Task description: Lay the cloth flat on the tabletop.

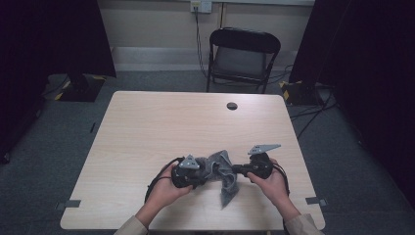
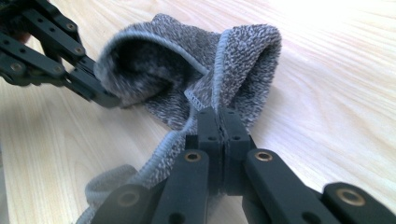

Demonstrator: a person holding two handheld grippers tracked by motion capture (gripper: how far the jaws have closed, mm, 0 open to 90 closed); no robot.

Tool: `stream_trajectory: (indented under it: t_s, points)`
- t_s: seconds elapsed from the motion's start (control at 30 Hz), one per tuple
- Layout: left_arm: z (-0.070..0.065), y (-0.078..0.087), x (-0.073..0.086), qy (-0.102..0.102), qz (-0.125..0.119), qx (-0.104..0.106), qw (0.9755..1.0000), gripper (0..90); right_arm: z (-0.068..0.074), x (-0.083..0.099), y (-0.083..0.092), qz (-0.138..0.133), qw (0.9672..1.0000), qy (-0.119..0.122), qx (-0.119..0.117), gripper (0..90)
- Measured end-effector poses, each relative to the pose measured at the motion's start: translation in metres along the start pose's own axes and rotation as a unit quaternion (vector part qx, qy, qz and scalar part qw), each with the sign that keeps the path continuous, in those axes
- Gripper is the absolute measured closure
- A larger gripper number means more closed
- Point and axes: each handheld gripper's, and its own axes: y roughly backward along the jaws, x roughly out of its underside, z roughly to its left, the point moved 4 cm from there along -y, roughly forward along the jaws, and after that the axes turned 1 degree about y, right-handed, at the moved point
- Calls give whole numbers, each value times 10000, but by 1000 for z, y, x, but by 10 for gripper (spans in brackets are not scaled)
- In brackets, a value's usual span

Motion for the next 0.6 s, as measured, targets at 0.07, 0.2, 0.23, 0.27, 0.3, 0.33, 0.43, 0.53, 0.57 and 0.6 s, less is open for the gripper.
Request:
stream_trajectory:
  t_s: [0.07, 0.2, 0.23, 0.27, 0.3, 0.33, 0.43, 0.53, 0.57, 0.6]
  points:
    - [2, 3, 0, 2, -34, -46, 10000, 881, -1, 1, 2, -8, 10000, -29, 6, 891]
    - [11, 14, -3, 115, -203, -133, 9996, 873, -5, 2, 8, -27, 10000, -65, 45, 892]
    - [13, 17, -4, 128, -209, -146, 9996, 873, -5, 1, 9, -19, 10000, -68, 42, 892]
    - [13, 17, -4, 128, -209, -146, 9996, 873, -5, 1, 9, -19, 10000, -68, 42, 892]
    - [14, 20, -5, 141, -234, -180, 9995, 874, -6, 0, 10, -10, 10000, -55, 43, 892]
    - [15, 23, -7, 168, -227, -176, 9994, 874, -6, 0, 10, -6, 10000, -44, 43, 893]
    - [16, 26, -10, 131, -231, -194, 9995, 875, -6, -1, 10, 18, 10000, -31, 43, 892]
    - [21, 30, -15, 120, -257, -271, 9992, 874, -6, -3, 10, 29, 10000, -29, 36, 892]
    - [22, 30, -15, 139, -268, -277, 9992, 874, -7, -4, 10, 36, 10000, -25, 39, 892]
    - [24, 31, -17, 151, -261, -310, 9991, 874, -7, -4, 10, 46, 10000, -22, 51, 892]
